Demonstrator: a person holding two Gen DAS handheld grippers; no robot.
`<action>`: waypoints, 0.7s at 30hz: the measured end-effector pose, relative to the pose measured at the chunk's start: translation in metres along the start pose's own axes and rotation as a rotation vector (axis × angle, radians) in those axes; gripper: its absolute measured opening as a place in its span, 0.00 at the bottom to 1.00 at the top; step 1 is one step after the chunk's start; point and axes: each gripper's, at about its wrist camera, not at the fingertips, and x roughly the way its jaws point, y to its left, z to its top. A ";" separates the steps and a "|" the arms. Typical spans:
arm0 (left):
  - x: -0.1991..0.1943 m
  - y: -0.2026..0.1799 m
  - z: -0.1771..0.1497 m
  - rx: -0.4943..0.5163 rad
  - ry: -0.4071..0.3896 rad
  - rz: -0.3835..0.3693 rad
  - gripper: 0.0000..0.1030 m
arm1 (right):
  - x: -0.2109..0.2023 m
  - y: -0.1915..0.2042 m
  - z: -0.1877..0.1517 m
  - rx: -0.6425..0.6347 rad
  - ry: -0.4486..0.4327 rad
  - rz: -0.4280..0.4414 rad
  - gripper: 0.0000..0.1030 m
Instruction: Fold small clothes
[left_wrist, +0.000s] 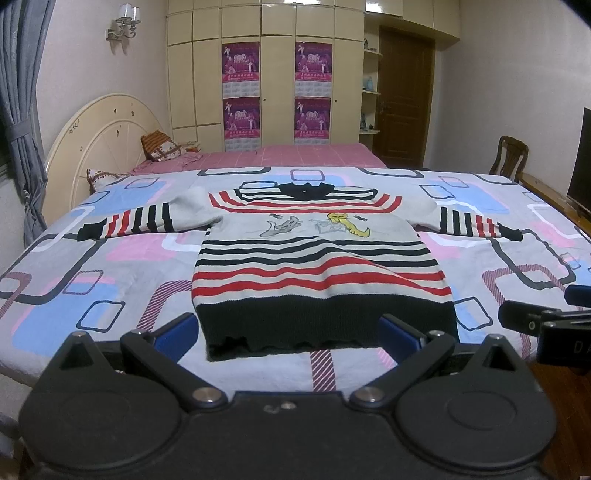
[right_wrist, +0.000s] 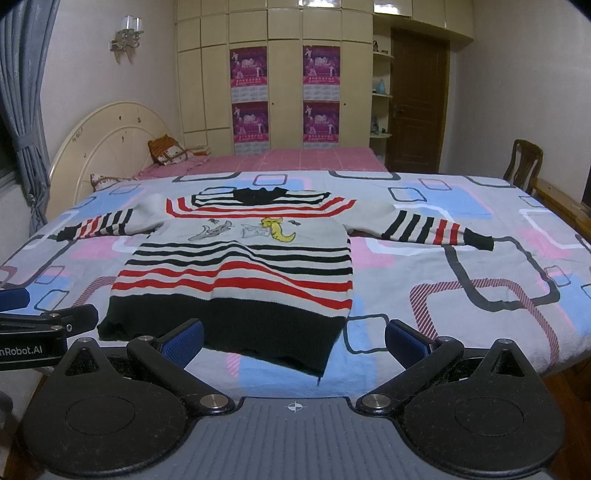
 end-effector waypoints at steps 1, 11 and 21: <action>0.000 0.001 0.000 0.000 0.001 0.001 1.00 | 0.000 0.001 0.000 0.001 0.001 0.000 1.00; 0.018 0.006 0.006 0.009 0.012 0.001 1.00 | 0.019 -0.002 0.006 0.012 0.011 -0.007 1.00; 0.070 0.006 0.049 0.022 0.008 -0.005 1.00 | 0.065 -0.015 0.045 0.034 0.002 -0.048 1.00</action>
